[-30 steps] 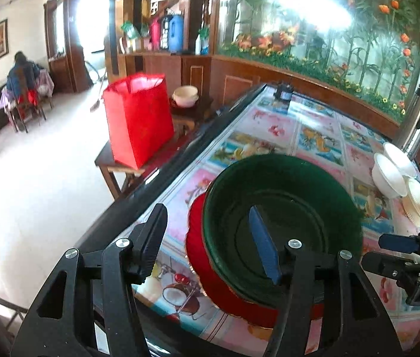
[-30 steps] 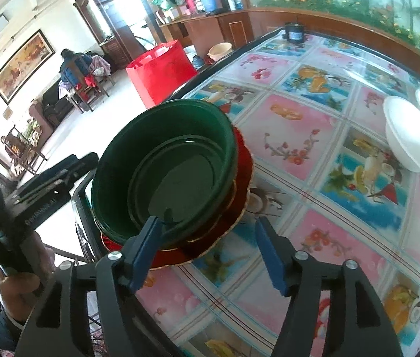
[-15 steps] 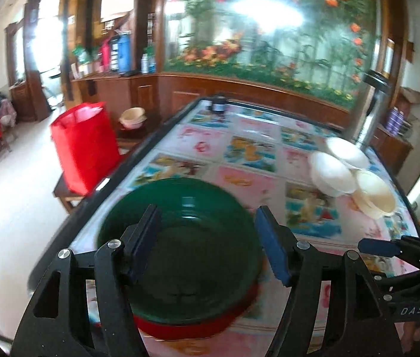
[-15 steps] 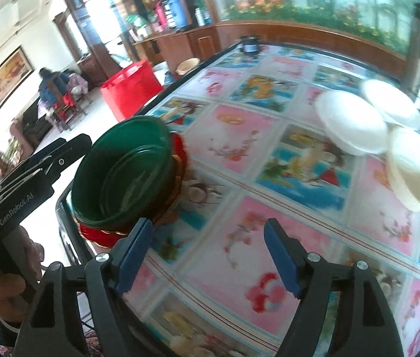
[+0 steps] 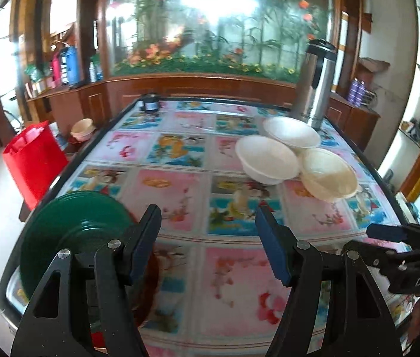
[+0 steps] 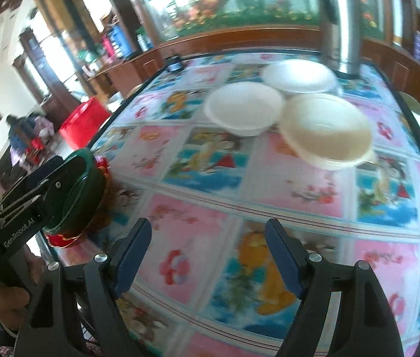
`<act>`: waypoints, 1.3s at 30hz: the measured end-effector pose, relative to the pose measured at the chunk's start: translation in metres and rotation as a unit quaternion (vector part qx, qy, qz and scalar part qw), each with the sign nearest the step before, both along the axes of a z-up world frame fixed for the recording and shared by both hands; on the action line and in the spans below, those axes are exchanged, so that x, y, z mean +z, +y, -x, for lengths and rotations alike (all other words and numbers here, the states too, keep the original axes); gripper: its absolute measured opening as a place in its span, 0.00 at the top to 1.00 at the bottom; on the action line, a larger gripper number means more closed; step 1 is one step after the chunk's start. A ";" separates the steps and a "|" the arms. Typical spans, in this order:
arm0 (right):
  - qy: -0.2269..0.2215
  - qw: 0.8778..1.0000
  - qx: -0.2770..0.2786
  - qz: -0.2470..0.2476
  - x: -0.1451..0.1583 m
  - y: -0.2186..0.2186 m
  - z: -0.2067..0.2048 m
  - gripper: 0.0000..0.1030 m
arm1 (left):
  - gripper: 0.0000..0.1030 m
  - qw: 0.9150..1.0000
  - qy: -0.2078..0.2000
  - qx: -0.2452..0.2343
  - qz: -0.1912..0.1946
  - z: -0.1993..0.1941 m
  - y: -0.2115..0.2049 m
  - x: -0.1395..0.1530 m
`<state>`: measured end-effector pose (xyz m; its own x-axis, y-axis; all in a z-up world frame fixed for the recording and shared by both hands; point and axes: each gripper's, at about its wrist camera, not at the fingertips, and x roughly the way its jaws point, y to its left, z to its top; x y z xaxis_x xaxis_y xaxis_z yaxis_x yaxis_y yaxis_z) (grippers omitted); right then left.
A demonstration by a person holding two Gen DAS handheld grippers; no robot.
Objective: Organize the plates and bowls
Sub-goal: 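Move the open left tool toward the cream paper bowl, then grasp the rim of the cream paper bowl with the left tool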
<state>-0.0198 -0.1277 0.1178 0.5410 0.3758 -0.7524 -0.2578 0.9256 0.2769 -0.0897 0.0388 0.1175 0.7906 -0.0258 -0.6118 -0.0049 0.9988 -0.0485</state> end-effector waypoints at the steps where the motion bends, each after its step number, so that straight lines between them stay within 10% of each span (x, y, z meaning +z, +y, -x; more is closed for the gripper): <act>1: 0.000 1.000 -0.007 -0.001 0.000 -0.007 0.000 0.23 | 0.35 1.000 0.003 -0.006 0.002 -0.003 -0.006 -0.001; 18: 0.020 0.994 -0.108 0.000 -0.011 -0.113 -0.040 0.23 | 0.36 0.994 0.072 -0.057 0.052 -0.073 -0.077 -0.015; 39: 0.034 0.995 -0.077 0.058 -0.020 -0.145 -0.149 0.23 | 0.36 0.982 0.159 -0.065 0.080 -0.139 -0.158 -0.052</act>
<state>0.1297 -0.2724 0.0977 0.5325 0.2011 -0.8222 -0.0948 0.9794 0.1782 0.0490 -0.1196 0.0655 0.5438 -0.2295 -0.8072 0.0817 0.9718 -0.2213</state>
